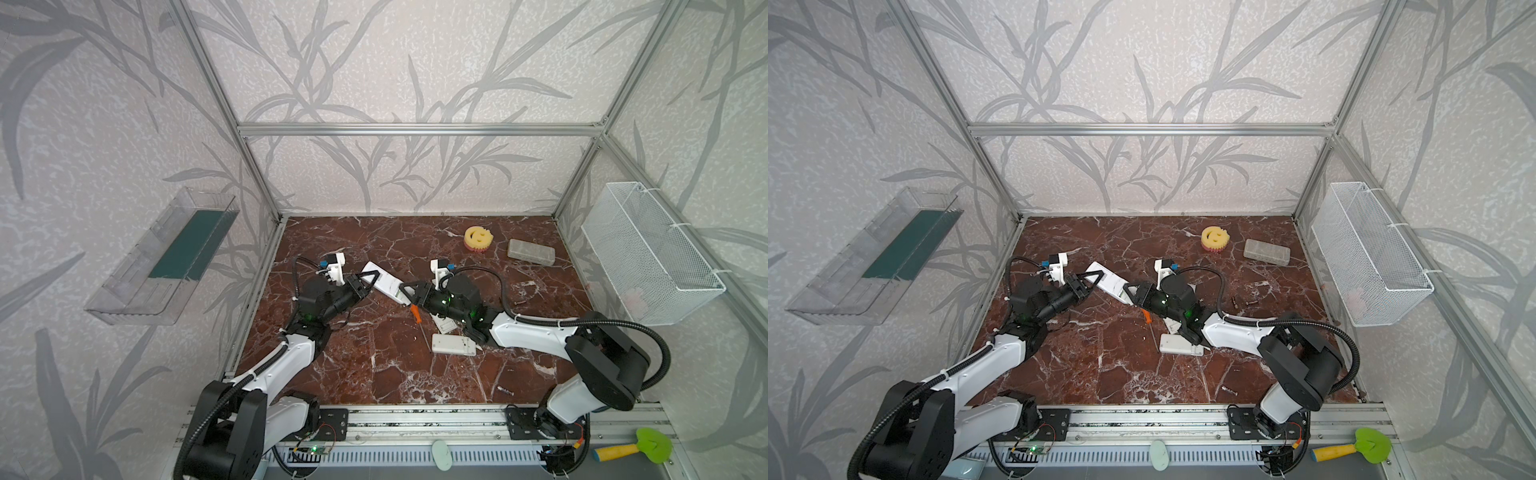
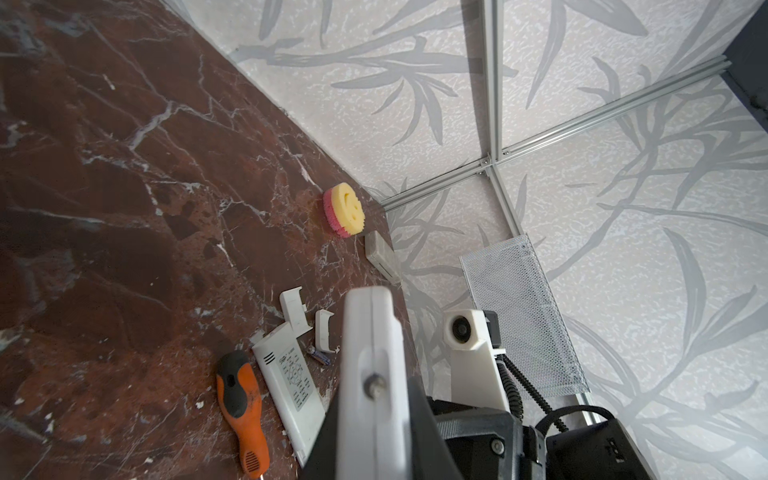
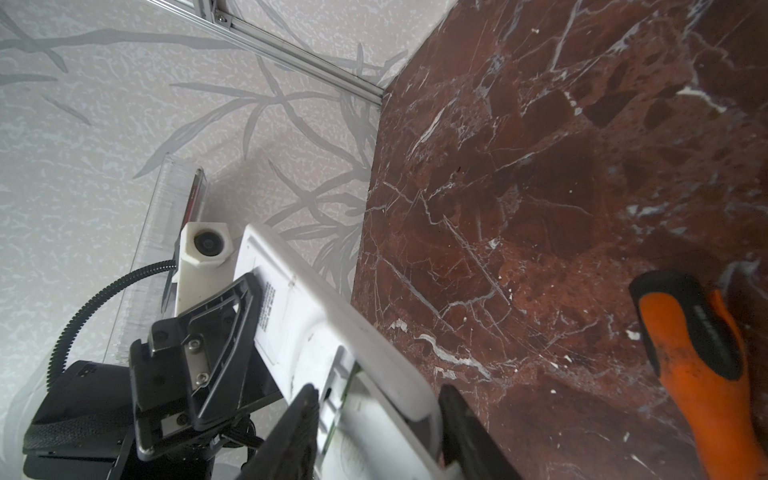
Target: Unload the batteries from the remote control
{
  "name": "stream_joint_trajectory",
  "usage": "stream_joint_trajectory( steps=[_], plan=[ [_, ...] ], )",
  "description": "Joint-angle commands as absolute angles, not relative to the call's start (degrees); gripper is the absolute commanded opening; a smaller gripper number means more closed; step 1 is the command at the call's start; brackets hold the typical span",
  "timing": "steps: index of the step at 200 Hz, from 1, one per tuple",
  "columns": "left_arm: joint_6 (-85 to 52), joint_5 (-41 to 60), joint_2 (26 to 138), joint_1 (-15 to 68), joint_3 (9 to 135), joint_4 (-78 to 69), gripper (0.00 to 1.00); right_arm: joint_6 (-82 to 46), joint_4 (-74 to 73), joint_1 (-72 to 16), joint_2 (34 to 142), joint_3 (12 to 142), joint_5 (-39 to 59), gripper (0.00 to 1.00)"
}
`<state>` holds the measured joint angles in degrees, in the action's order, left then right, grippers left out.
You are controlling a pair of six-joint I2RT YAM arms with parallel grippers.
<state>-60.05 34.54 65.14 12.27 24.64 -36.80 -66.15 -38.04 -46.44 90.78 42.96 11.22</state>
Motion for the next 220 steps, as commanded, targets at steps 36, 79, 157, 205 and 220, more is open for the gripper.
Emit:
stream_joint_trajectory(
  steps=[36, 79, 157, 205, 220],
  plan=[
    [-56.8, 32.4, 73.1, 12.3, 26.0, -38.4, 0.0, -60.4, -36.2, -45.3, 100.0, 45.8, 13.4, 0.47],
    [-50.4, 31.2, 76.4, 11.5, 27.4, -34.3, 0.0, -57.1, -33.6, -43.3, 105.8, 48.5, 15.9, 0.47],
    [-44.8, 32.5, 75.8, 8.3, 26.9, -24.9, 0.0, -51.4, -27.2, -42.7, 107.8, 53.3, 18.2, 0.48],
    [-44.0, 39.9, 74.3, 7.6, 25.7, -19.4, 0.0, -45.6, -18.8, -42.7, 105.8, 55.8, 19.7, 0.48],
    [-44.4, 44.1, 75.2, 7.6, 25.7, -18.4, 0.0, -42.7, -15.1, -42.7, 104.1, 56.3, 19.3, 0.48]
  ],
)
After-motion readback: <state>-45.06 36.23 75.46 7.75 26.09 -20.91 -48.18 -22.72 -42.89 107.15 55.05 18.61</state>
